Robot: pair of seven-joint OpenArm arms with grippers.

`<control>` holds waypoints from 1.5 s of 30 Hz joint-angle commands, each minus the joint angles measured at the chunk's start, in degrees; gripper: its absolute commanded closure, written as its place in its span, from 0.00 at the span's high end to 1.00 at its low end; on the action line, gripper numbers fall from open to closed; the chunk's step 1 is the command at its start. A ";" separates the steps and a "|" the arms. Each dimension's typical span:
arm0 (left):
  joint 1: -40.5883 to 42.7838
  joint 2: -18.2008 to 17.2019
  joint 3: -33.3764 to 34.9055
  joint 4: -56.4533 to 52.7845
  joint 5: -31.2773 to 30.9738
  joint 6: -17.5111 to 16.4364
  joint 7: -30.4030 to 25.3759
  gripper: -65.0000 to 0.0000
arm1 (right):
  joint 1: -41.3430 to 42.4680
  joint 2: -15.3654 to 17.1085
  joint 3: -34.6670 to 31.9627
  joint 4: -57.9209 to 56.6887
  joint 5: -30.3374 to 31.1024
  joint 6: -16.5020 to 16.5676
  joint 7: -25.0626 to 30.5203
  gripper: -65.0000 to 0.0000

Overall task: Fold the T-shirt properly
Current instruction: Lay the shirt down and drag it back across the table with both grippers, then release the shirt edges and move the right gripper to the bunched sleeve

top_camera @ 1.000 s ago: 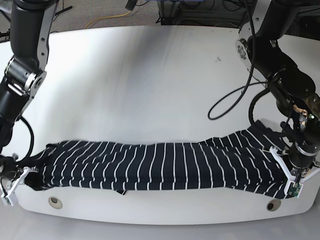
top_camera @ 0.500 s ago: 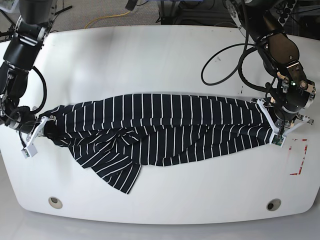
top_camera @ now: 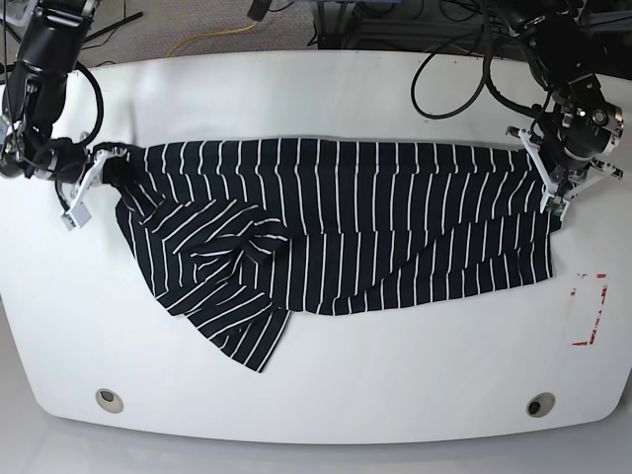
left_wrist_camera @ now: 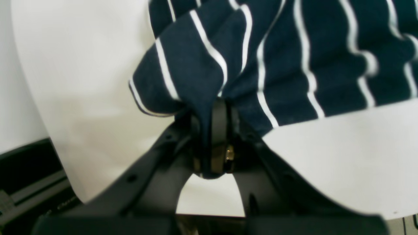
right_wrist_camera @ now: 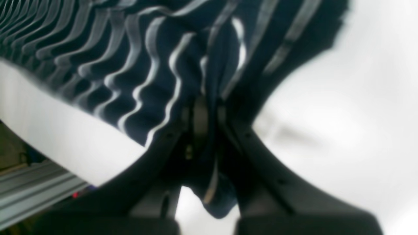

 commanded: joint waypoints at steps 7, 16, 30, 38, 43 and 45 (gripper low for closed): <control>2.49 -4.97 -1.03 -0.99 0.35 0.12 -0.81 0.00 | -5.41 1.97 0.63 7.76 0.40 0.08 0.47 0.00; 4.34 -4.97 -1.03 -2.13 0.87 0.12 -7.14 0.00 | -9.01 -0.49 0.63 9.17 0.93 0.08 0.39 0.00; 9.35 -7.78 -1.11 -4.59 0.70 0.12 -8.02 0.00 | -16.04 2.06 0.63 9.17 12.71 0.08 -0.32 0.00; 9.26 -9.71 -1.20 -7.84 0.35 0.12 -8.02 0.00 | -17.98 4.08 0.46 9.17 13.24 0.08 -2.16 0.04; 9.26 -11.21 -0.85 -7.93 0.35 0.12 -7.84 0.31 | -18.42 4.25 0.46 9.17 13.06 0.08 -2.25 0.36; 9.26 -11.47 -0.94 -7.93 0.35 0.12 -7.84 0.46 | -18.42 4.34 0.54 9.17 12.97 0.08 -2.25 0.47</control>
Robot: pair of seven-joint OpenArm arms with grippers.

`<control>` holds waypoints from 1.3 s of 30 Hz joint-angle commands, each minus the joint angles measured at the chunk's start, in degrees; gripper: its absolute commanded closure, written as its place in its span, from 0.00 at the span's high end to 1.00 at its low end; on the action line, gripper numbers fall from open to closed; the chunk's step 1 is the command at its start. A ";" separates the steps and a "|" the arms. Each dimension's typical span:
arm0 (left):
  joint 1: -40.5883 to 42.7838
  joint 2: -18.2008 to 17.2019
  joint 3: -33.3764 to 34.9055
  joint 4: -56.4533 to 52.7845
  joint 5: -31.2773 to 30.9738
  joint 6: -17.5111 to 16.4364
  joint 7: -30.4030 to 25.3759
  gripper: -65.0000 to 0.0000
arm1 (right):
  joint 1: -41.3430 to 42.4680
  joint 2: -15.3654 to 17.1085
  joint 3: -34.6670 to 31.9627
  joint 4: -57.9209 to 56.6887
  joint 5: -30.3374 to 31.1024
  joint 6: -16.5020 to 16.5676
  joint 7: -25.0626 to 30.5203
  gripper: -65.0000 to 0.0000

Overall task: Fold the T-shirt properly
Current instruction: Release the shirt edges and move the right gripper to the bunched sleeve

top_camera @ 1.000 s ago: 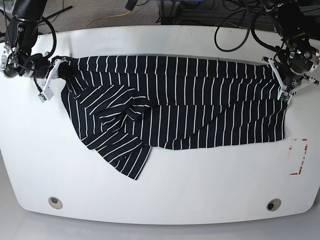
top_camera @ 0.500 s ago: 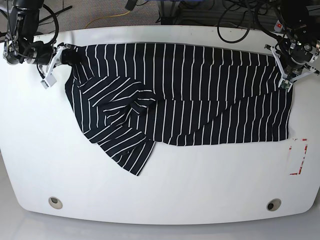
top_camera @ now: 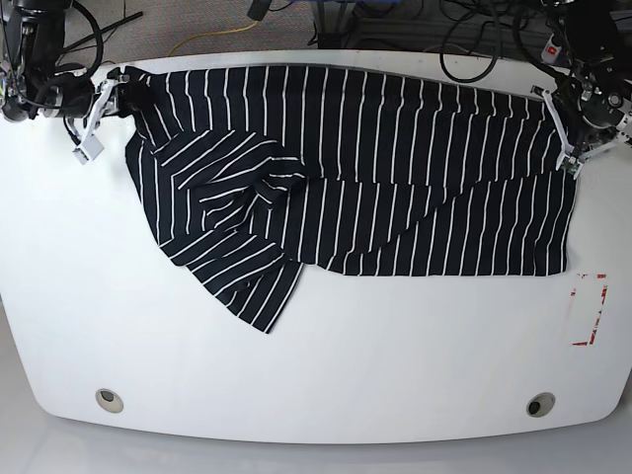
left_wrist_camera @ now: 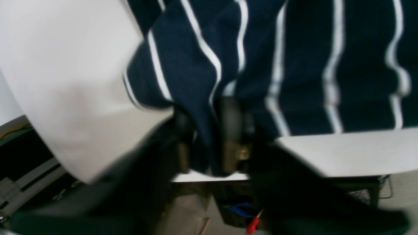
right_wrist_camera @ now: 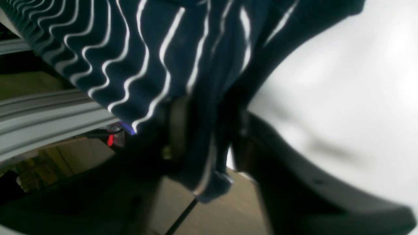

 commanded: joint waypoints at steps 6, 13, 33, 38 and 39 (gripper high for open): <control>-0.18 -4.93 -0.83 1.25 0.52 0.18 0.03 0.76 | 0.14 2.86 0.83 0.71 -1.75 0.12 0.37 0.72; -0.44 -6.96 -6.72 5.30 -5.72 0.18 0.11 0.75 | -1.18 4.36 0.83 0.80 -0.17 0.12 0.37 0.73; 3.51 -1.68 -2.41 4.77 -9.42 0.18 -0.33 0.58 | 5.77 -1.97 0.92 0.97 10.91 0.12 0.72 0.72; 0.70 -1.15 -2.41 -0.51 -4.84 0.18 -2.70 0.57 | 13.15 -8.56 0.83 3.52 -4.12 0.12 0.72 0.72; 0.70 -0.71 -2.41 -1.39 -4.23 0.18 -3.58 0.57 | 14.03 -9.62 0.83 4.05 -6.06 0.12 0.72 0.72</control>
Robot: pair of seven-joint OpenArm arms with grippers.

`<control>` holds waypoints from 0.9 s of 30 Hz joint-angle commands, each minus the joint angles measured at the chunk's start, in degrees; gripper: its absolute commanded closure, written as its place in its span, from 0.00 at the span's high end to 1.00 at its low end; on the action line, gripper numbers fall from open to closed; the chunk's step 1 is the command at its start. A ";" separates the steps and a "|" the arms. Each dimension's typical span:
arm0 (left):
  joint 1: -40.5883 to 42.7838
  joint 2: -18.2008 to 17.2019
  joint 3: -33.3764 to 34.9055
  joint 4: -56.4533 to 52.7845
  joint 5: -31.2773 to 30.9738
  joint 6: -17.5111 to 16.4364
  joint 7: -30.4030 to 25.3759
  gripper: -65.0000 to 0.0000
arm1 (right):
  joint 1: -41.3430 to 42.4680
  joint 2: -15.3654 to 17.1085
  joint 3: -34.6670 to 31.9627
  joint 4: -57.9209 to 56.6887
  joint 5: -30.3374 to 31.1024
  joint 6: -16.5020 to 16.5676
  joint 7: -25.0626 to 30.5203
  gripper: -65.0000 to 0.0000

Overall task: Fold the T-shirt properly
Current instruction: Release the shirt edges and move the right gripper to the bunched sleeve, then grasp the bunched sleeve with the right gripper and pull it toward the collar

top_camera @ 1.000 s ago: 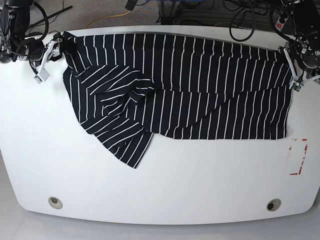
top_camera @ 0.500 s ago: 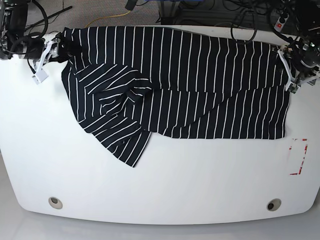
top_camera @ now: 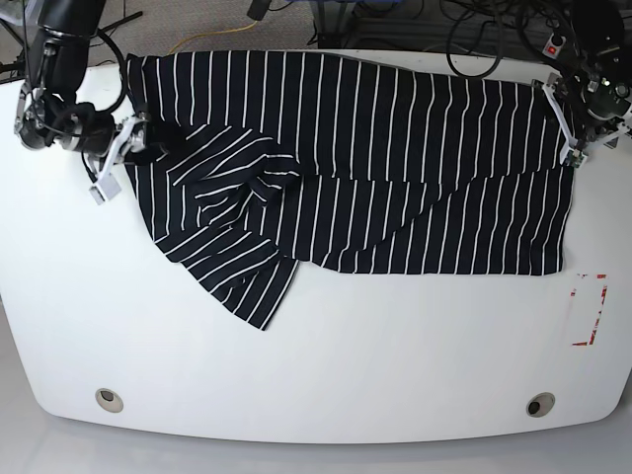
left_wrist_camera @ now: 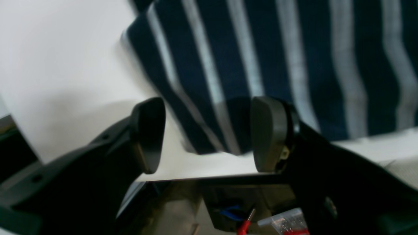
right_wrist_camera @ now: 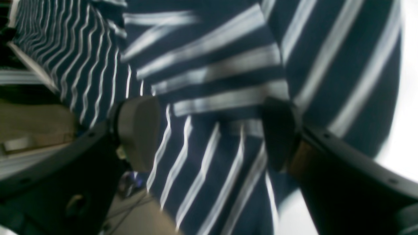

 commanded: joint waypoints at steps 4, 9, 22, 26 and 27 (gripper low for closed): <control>-0.52 0.56 -0.20 -2.95 3.86 0.14 -6.49 0.57 | 5.20 -3.65 0.26 3.97 -9.05 0.41 0.83 0.72; -0.52 0.65 2.34 -4.09 4.12 0.14 -7.81 0.57 | 11.53 -6.99 0.26 3.79 -18.19 0.41 0.83 0.72; -0.44 0.47 2.34 -4.18 4.21 0.14 -7.81 0.57 | 20.49 -12.53 -6.16 -5.61 -23.81 0.41 4.26 0.72; -0.26 0.38 2.17 -4.18 4.21 0.14 -7.81 0.57 | 20.76 -12.97 -9.32 -6.67 -24.34 0.41 6.99 0.72; -0.26 0.30 2.17 -4.18 4.21 0.14 -7.81 0.57 | 20.85 -12.97 -10.11 -7.11 -24.34 0.41 7.60 0.72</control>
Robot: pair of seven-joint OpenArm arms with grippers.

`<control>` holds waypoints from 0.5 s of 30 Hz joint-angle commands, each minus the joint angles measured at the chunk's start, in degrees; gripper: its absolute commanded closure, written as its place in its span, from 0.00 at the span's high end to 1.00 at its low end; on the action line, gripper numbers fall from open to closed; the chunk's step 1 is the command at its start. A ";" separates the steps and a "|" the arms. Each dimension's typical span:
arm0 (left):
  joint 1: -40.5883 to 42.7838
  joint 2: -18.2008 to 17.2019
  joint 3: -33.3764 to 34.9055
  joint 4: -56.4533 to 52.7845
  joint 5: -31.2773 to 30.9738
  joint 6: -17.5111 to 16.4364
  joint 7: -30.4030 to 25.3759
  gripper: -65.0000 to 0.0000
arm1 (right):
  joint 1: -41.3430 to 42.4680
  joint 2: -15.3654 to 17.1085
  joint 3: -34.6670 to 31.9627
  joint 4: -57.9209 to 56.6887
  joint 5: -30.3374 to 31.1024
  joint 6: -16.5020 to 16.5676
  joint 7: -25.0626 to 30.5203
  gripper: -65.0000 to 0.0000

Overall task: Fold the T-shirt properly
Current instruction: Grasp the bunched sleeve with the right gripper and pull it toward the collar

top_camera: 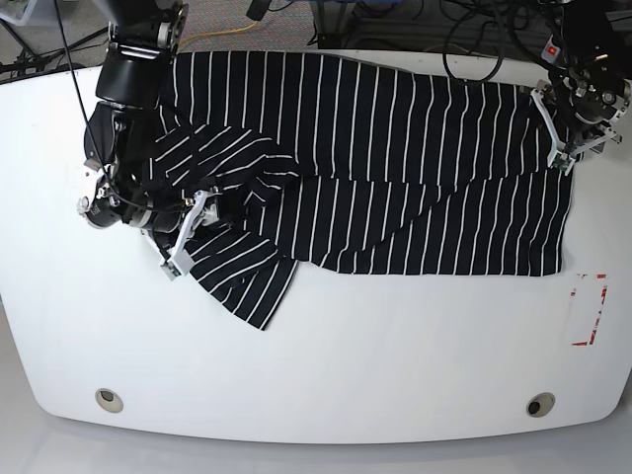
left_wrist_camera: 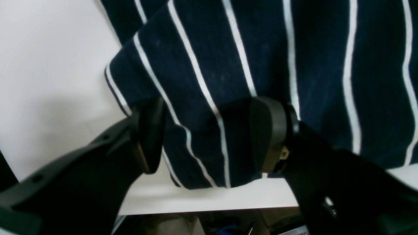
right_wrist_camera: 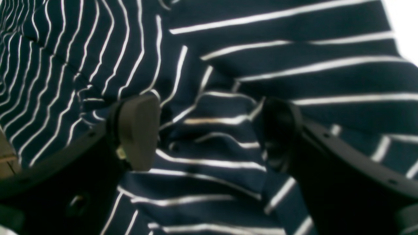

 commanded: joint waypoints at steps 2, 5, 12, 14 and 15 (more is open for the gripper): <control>0.13 -1.32 -0.52 0.67 -0.03 0.12 -0.11 0.57 | 1.44 0.83 -2.01 -0.90 0.62 0.34 3.44 0.72; 0.22 -1.67 -0.52 0.67 -0.03 0.12 -0.11 0.57 | 1.44 0.91 -2.63 -1.70 -3.25 0.34 6.25 0.72; 0.31 -3.43 -0.34 0.58 -0.03 0.12 -0.11 0.57 | 1.35 0.74 -2.63 -1.70 -9.93 0.34 7.57 0.43; 0.31 -3.52 -0.34 0.58 -0.03 0.12 -0.11 0.57 | 1.44 0.83 -2.63 -1.61 -10.37 0.34 8.54 0.14; 0.31 -3.78 -0.34 0.58 -0.03 0.12 -0.11 0.57 | 1.44 1.00 -2.72 -1.61 -10.20 0.34 8.97 0.00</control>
